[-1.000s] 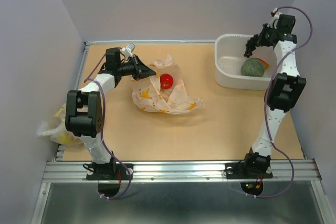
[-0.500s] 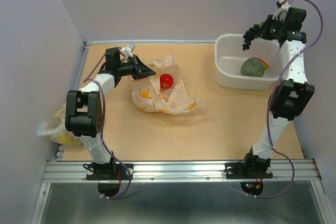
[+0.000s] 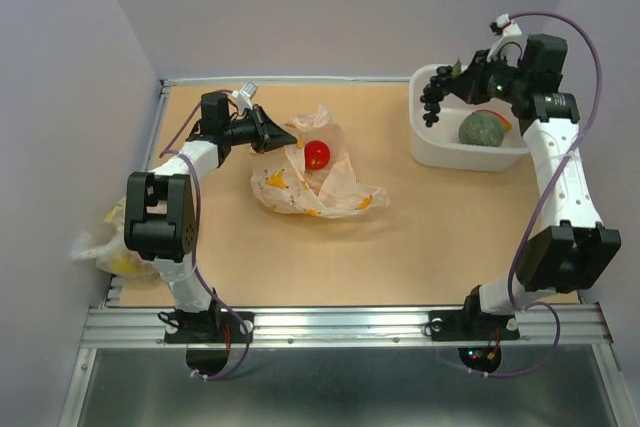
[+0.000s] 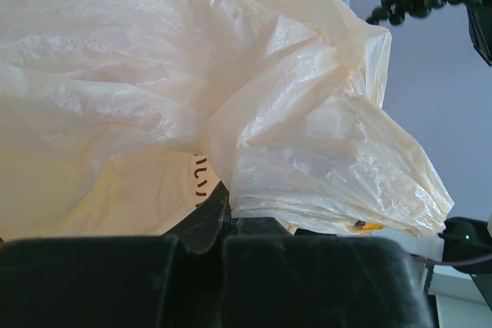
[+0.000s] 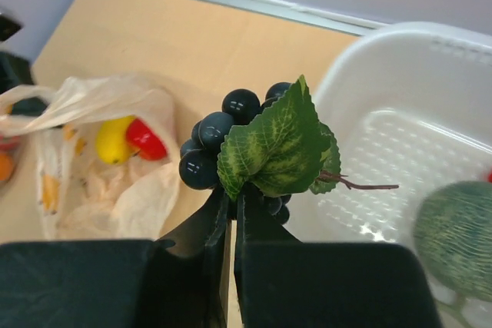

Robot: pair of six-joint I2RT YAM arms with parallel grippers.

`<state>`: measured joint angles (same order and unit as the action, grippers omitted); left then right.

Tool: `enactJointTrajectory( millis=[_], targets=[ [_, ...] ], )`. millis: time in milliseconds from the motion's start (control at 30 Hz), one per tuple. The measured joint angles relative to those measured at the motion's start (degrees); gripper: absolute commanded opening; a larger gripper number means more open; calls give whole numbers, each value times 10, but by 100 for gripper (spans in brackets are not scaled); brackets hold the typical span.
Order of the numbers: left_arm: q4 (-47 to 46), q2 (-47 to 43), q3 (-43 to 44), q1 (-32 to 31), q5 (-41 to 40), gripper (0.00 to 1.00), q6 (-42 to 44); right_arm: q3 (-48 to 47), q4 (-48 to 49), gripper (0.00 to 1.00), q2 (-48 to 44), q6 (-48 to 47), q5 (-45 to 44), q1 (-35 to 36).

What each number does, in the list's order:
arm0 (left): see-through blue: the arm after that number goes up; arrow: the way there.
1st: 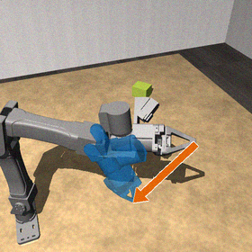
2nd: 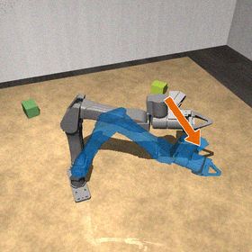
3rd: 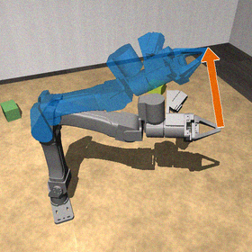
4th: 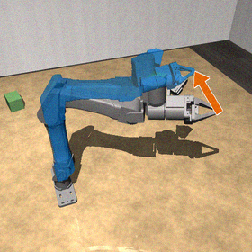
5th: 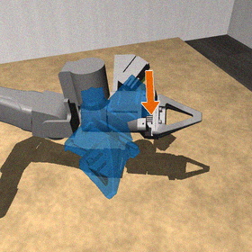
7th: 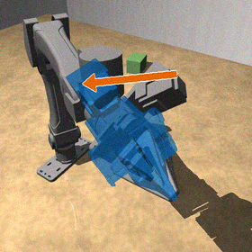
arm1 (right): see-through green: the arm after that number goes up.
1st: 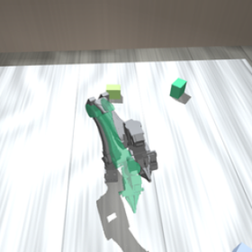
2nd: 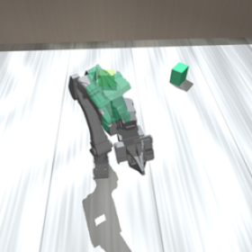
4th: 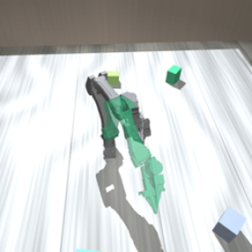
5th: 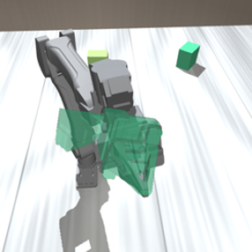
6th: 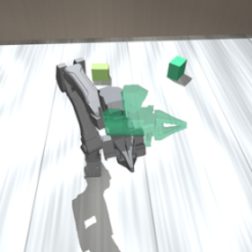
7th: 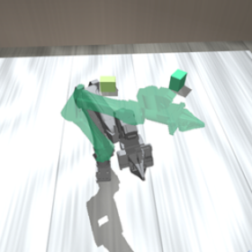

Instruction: Place the fake fruits into the plastic bag and tie a complex knot

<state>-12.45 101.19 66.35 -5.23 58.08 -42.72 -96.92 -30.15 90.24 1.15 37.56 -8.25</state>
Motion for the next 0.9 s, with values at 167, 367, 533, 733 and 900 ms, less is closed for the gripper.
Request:
enactJointTrajectory(
  millis=[167,367,533,733,900],
  targets=[
    [0,0,0,0,2,0,2,56,1,1,-56,-9,17,87],
    [0,0,0,0,3,0,3,90,6,1,-51,-5,22,197],
    [0,0,0,0,4,0,3,114,24,0,-18,1,27,257],
    [0,-2,0,0,4,0,3,117,67,0,34,12,27,309],
    [0,-5,0,0,4,0,3,141,103,42,51,9,18,351]
  ],
)
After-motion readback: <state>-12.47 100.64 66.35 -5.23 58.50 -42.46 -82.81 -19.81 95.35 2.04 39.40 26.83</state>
